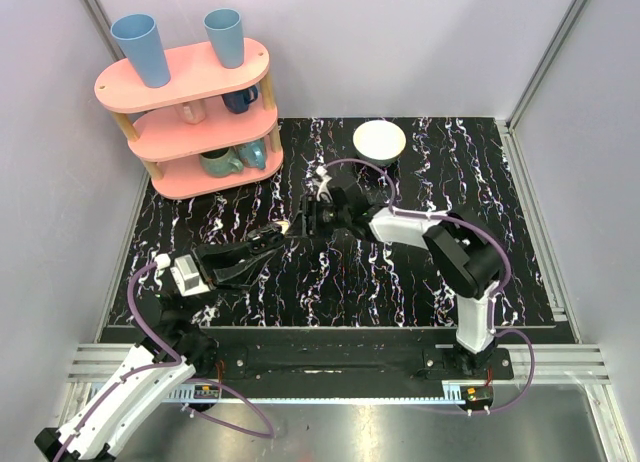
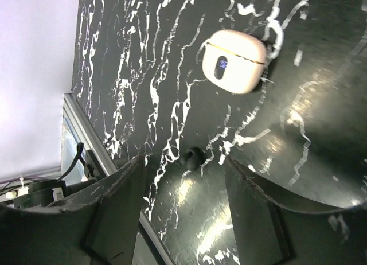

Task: Insert the wireless bluetooth earbuds into the charging case
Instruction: Move the left earbud to the center of the board.

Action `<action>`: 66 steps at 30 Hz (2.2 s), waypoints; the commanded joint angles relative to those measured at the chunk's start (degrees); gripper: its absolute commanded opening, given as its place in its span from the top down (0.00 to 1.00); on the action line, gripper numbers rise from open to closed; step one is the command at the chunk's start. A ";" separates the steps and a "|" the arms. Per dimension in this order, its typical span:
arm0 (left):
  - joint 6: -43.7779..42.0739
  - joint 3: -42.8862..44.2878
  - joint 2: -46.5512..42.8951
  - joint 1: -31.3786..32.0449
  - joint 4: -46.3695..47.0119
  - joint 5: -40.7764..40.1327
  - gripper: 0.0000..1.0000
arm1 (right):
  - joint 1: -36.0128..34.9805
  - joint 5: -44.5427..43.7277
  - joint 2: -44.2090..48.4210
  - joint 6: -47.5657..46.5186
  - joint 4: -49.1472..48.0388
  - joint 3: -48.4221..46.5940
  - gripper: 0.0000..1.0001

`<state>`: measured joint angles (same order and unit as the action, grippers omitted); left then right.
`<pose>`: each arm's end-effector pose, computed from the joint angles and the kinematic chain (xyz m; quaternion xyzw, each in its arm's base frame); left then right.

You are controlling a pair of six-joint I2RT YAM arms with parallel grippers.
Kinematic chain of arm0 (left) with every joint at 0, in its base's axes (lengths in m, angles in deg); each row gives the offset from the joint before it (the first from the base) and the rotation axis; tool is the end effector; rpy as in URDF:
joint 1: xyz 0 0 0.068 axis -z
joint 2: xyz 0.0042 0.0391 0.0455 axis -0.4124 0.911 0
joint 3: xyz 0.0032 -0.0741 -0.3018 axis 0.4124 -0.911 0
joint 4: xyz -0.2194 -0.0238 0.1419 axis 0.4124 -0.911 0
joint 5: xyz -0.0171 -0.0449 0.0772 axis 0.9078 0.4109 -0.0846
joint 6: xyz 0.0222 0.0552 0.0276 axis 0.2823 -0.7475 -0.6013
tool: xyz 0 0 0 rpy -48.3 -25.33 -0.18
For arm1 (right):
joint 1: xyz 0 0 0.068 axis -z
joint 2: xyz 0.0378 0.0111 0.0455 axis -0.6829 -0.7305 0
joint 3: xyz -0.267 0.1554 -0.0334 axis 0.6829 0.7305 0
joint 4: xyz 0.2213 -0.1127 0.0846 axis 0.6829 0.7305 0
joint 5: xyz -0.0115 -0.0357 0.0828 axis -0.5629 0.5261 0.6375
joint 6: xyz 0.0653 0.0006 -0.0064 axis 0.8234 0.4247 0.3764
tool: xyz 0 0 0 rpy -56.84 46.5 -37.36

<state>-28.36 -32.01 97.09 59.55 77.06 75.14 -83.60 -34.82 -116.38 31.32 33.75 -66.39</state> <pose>0.0445 -0.0553 0.3179 0.2672 0.4194 -0.4170 0.7608 0.3218 0.3048 0.2036 -0.1151 0.8567 0.4483 0.2277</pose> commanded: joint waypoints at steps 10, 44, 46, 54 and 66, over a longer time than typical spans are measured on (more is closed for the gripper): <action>-0.95 2.77 -1.42 0.13 0.76 -0.38 1.00 | -6.05 -0.88 -10.26 0.35 0.90 -9.35 0.40; -0.42 2.25 -0.72 0.13 1.38 -0.55 1.00 | -10.27 -6.86 -13.08 -6.85 9.34 -10.32 0.60; -0.42 2.25 -0.71 0.13 1.38 -0.64 1.00 | -10.53 -6.95 -12.90 -7.03 9.60 -9.87 0.60; -0.33 2.25 -0.80 0.04 1.20 -0.47 1.00 | -11.41 -9.41 -12.37 -7.82 10.48 -8.91 0.61; -0.33 2.33 -0.54 0.13 1.11 -0.38 1.00 | -11.76 -11.60 -9.21 -8.79 10.57 -5.66 0.62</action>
<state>-28.56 -32.01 96.42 59.55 76.25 75.16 -94.68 -42.32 -127.05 24.87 39.43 -74.65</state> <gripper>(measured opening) 0.336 0.383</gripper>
